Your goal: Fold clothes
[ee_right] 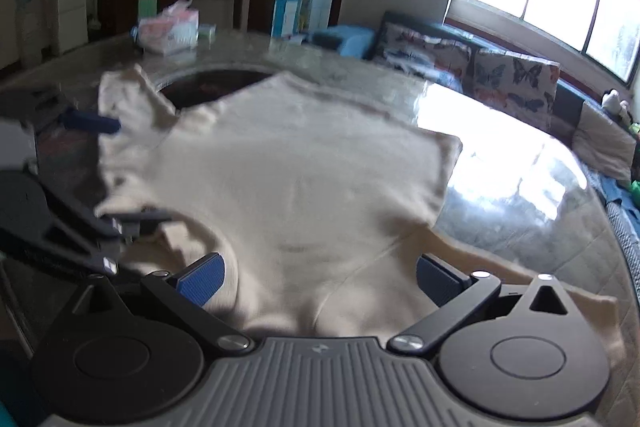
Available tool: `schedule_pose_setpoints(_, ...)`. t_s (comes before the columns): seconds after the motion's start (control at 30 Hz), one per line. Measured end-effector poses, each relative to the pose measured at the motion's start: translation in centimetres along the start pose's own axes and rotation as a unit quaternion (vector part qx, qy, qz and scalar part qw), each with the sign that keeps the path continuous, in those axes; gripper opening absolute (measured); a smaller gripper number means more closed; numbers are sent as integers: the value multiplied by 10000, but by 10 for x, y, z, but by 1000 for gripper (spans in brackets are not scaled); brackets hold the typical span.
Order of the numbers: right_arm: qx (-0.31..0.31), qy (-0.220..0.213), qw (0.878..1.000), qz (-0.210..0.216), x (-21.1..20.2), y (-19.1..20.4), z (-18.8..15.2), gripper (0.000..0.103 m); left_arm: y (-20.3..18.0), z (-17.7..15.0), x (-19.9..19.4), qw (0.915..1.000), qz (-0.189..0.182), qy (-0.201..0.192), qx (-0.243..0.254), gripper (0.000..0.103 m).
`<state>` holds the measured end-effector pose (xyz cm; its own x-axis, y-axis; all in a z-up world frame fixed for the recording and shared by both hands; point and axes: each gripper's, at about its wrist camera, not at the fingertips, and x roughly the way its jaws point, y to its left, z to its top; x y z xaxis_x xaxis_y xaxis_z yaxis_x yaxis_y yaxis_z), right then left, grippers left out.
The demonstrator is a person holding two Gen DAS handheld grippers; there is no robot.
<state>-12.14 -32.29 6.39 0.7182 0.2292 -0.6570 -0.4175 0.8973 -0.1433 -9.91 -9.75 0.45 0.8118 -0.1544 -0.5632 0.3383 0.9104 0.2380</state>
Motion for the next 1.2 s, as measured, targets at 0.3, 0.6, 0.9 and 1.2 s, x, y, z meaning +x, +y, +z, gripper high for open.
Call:
schedule_pose_setpoints(0.3,-63,-20,10000,38,-1,3,-1,103,-2,0,1,10000,21,-26,41,103)
schedule_pose_setpoints(0.6,-84,-50,9999,51,-3,3,0,103,0,4,-9,9998,-30,-160,94,103)
schedule_pose_setpoints(0.9,-122,-50,9998,144,6,5,3,103,-1,8,-4,9998,-106,-185,32,103)
schedule_pose_setpoints(1.2,17,-93,9995,293,-1,0,2,103,-2,7,-3,9995,-256,-163,61,103)
